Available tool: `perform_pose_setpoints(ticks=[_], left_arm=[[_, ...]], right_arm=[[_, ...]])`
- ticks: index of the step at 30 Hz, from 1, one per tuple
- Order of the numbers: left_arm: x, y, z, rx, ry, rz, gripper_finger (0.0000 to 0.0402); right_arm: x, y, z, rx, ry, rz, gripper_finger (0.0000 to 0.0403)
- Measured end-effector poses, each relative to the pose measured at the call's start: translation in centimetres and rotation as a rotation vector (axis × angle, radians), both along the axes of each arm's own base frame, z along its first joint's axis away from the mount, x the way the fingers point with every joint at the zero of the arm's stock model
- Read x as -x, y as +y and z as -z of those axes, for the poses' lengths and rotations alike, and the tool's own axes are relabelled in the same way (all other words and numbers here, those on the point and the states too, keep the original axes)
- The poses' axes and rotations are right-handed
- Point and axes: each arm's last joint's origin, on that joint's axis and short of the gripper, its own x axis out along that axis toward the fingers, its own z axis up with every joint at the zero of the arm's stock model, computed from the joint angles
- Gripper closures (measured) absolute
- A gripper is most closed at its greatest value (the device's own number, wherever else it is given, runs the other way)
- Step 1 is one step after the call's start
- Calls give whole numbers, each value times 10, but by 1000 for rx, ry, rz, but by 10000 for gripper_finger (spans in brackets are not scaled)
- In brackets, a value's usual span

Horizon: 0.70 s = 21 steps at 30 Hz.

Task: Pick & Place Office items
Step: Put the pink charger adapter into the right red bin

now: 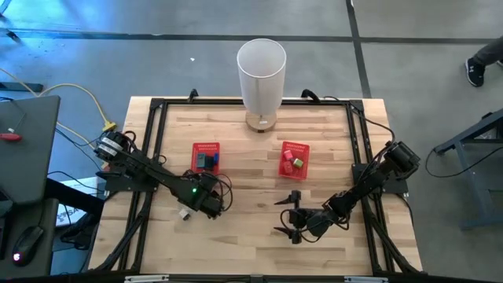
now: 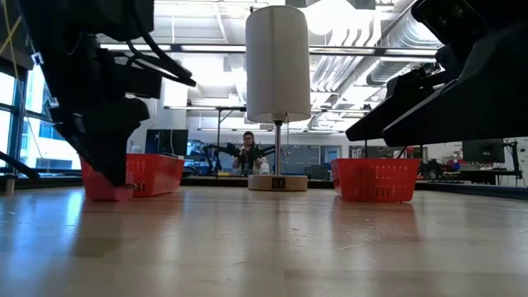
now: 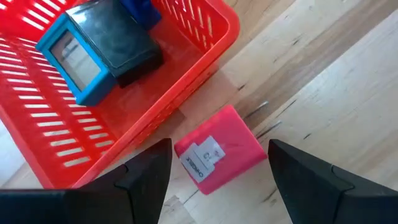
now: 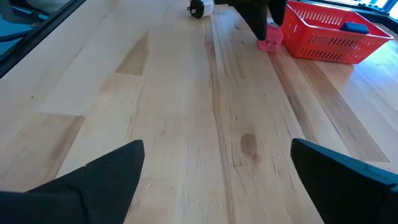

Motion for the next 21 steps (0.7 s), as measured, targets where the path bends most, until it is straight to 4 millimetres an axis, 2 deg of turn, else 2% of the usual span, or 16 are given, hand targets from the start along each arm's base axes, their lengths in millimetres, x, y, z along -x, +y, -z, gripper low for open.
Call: perform_pose_setpoints(ticks=[8,14,21], left_arm=[[-8,-2,-1,43,-87,-24,144],[-10,-3,2,57,-92,-23,144],[-17,-8,18,95,-41,22,144]], right_arm=[[0,0,0,0,1,0,9],[0,0,0,-6,6,-14,9],[0,0,1,-12,10,-15,9]])
